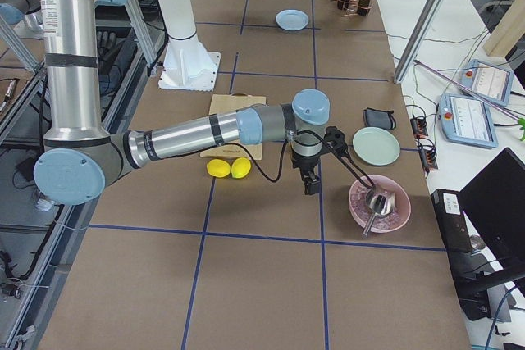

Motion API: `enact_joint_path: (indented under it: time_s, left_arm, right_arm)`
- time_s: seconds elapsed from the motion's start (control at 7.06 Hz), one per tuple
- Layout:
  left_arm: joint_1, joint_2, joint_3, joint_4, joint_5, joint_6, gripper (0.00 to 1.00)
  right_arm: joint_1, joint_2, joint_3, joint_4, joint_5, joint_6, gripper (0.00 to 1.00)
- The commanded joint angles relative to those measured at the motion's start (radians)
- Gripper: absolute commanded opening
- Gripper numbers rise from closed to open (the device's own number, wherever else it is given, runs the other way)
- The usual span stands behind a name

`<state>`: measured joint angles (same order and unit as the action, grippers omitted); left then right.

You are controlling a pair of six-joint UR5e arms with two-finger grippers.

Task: Pick orange to plate
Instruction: 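Move the left gripper toward the light blue plate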

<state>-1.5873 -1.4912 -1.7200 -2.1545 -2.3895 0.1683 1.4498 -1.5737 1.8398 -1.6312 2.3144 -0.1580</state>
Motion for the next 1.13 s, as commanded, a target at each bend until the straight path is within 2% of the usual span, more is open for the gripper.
enact_joint_path:
  time_s: [0.0, 0.14, 0.28, 0.42, 0.71, 0.85, 0.99]
  left_arm:
    - [0.033, -0.032, 0.036, -0.21, -0.005, -0.304, 1.0]
    - [0.143, -0.031, 0.033, -0.316, -0.004, -0.396, 1.0]
    - [0.28, -0.032, 0.031, -0.364, 0.006, -0.532, 1.0]
    - [0.385, -0.034, 0.034, -0.387, 0.079, -0.67, 1.0]
    - [0.589, -0.031, 0.037, -0.397, 0.409, -0.916, 1.0]
    - [0.68, -0.031, 0.049, -0.395, 0.528, -1.032, 1.0]
    - [0.722, -0.031, 0.072, -0.393, 0.594, -1.074, 1.0]
  right_arm:
    - [0.003, -0.014, -0.004, 0.045, 0.016, 0.015, 1.0]
    - [0.003, -0.014, -0.004, 0.045, 0.017, 0.017, 1.0]
    - [0.003, -0.015, -0.005, 0.047, 0.02, 0.015, 1.0]
    - [0.003, -0.026, -0.002, 0.053, 0.025, 0.015, 1.0]
    - [0.004, -0.043, -0.002, 0.059, 0.026, 0.015, 1.0]
    - [0.004, -0.046, -0.001, 0.059, 0.028, 0.015, 1.0]
    - [0.004, -0.046, 0.001, 0.059, 0.028, 0.015, 1.0]
